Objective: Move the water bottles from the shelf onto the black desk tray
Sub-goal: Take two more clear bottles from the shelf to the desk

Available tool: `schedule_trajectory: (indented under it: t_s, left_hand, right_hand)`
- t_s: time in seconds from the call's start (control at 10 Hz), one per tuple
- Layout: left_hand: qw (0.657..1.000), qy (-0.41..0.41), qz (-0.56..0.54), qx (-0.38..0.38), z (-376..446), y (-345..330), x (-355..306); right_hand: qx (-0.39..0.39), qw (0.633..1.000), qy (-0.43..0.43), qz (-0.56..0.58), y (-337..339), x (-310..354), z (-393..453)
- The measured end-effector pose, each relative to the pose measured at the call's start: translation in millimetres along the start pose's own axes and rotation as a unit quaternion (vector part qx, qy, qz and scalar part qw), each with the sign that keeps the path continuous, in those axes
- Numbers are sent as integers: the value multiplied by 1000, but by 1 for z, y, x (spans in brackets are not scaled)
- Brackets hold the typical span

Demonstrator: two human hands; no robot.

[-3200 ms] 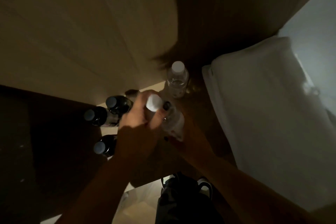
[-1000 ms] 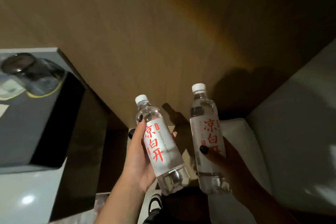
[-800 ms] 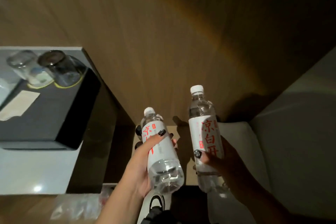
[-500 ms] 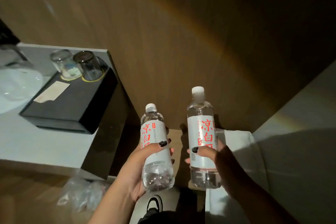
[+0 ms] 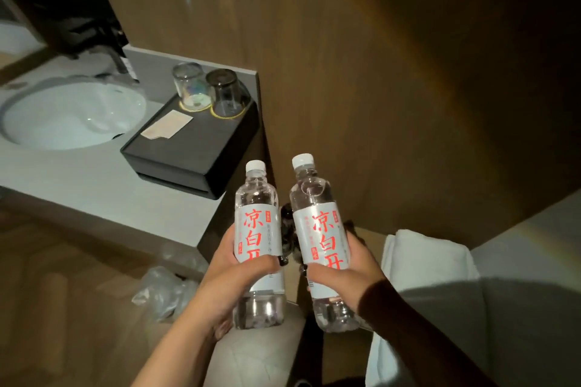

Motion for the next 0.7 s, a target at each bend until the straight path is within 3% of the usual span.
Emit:
schedule_trajectory:
  t_s: [0.3,0.5,0.7]
  left_hand:
    - [995,-31,-54,-77,-55,144,7]
    - [990,-40,-67,-120,-99,271,9]
    - [978,-41,-35,-200,-154,381,3]
  right_hand:
    - [34,994,20,-102,-131,17,55]
    - [65,988,-5,-137,-245,25,95]
    - [118,984,33,-127,-376,62,132]
Point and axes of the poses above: each hand's wrist, its own z-axis towards the middle knuckle, its own y-axis out of the back of the hand, x = y × z, the point moved 3 cm from there along z, towards the middle knuckle, and after that the axes turned 14 degrees about x, right-handed, at the moved point
